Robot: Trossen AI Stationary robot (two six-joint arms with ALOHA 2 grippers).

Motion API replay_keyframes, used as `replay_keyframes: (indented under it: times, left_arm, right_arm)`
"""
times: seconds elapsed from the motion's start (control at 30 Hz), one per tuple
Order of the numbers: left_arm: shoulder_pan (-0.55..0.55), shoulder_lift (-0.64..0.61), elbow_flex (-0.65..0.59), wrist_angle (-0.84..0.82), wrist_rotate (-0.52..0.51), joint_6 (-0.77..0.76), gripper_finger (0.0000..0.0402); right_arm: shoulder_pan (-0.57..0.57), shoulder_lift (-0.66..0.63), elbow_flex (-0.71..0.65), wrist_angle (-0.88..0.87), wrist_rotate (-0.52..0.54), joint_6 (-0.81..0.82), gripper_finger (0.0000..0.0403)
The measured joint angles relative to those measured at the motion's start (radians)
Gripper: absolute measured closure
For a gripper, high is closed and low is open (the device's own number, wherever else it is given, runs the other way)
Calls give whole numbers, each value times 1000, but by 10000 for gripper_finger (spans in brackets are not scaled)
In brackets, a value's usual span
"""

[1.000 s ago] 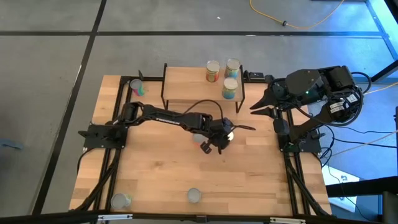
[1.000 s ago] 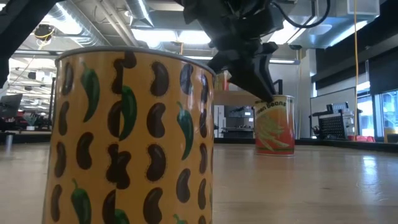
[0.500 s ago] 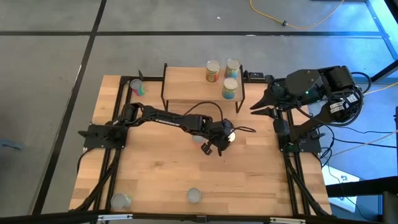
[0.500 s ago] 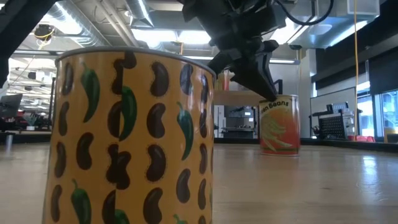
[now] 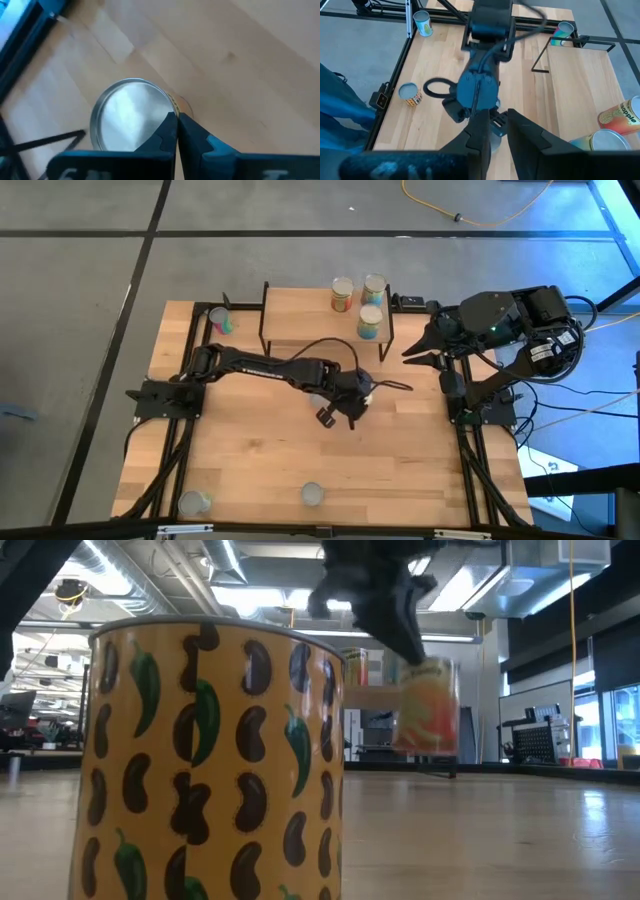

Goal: Pick and place cans onto a shelf
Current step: Put the canned green beans on the shelf

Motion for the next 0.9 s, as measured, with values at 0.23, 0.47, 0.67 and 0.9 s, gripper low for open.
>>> replay_keyframes:
  times: [0.23,0.47,0.67,0.9]
  left_arm:
    - [-3,-3,204,-195,3,-54,401]
    - [-2,-5,430,-397,-92,-141,401]
    - [37,-55,418,-442,-141,-239,401]
    - [124,-70,416,-483,-187,-317,401]
  right_arm:
    - [0,0,0,-7,0,0,334]
    - [0,0,0,-7,-33,-3,334]
    - [0,0,0,-8,-34,-10,334]
    - [0,0,0,-15,-36,-60,334]
